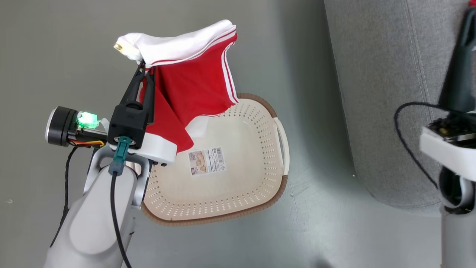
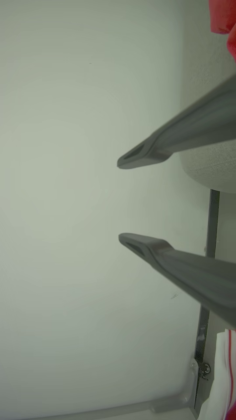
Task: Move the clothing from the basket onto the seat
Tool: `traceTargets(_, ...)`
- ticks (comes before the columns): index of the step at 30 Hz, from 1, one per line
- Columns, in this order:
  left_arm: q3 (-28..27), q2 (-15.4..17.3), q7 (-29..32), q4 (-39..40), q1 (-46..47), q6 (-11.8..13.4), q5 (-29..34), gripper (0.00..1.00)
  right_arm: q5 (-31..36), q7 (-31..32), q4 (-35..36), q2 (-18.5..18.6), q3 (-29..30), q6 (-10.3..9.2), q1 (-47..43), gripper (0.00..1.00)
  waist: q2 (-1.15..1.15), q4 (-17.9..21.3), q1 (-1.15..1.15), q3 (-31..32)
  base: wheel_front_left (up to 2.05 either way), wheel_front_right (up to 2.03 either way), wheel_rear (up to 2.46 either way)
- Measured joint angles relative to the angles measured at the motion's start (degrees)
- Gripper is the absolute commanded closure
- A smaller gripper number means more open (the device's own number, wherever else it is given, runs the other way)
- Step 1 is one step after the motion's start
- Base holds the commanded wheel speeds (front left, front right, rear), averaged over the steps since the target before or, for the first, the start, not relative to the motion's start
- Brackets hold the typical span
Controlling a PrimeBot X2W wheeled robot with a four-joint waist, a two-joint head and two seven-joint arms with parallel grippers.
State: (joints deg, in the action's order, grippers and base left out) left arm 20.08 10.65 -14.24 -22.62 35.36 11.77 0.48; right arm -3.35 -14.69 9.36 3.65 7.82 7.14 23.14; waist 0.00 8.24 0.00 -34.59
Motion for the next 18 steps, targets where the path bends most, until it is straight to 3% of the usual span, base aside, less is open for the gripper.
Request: traceTargets(18,-0.42,2.12,-0.38,10.53,-3.71,-0.01,-0.35,1.00,0.00,0.00,-5.69,3.34,-8.22,0.00,-3.67,0.00,0.00,-2.73,0.00,9.11,0.00,0.00,0.00)
